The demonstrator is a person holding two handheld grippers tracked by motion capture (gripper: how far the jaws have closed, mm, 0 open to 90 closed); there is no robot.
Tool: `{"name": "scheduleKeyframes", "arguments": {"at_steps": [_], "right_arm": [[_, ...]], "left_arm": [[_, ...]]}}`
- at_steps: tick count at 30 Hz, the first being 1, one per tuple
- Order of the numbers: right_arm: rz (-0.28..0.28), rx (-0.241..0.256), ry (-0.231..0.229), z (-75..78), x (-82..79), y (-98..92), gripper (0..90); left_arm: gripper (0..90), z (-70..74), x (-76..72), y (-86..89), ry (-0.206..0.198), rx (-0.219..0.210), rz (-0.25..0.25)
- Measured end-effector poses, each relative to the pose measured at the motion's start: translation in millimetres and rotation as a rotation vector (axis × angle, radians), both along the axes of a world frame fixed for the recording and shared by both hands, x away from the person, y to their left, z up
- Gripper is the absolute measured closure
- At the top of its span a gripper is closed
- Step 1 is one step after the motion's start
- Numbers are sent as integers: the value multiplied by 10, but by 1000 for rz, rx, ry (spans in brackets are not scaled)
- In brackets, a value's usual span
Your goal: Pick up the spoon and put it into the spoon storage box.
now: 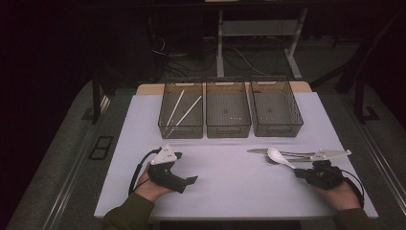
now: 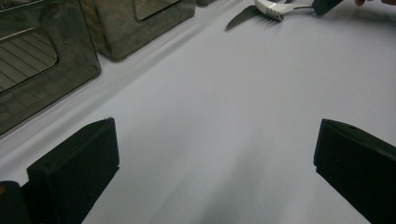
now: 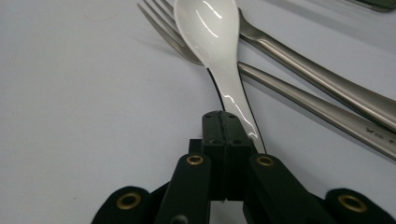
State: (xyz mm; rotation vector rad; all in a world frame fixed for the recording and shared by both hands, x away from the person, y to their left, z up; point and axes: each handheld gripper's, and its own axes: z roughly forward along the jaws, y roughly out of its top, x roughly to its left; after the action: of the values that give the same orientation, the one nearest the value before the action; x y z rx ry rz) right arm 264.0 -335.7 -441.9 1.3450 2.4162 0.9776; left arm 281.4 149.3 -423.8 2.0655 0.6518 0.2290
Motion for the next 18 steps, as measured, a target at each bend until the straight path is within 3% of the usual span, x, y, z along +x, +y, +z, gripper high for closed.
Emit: {"name": "scheduleKeyframes", "arguments": {"at_steps": [4,7,18], "right_arm": [[-12,13,5,1,13,-53,895],[-6,73,-2,45,-3,-81,856],[35,172,-87,175,92,-98,499]], "left_arm": [[0,0,2,0,0,-1,-1],[0,-1,2,0,0,-1,-2],[0,-1,14,12,5,-14,1]]}}
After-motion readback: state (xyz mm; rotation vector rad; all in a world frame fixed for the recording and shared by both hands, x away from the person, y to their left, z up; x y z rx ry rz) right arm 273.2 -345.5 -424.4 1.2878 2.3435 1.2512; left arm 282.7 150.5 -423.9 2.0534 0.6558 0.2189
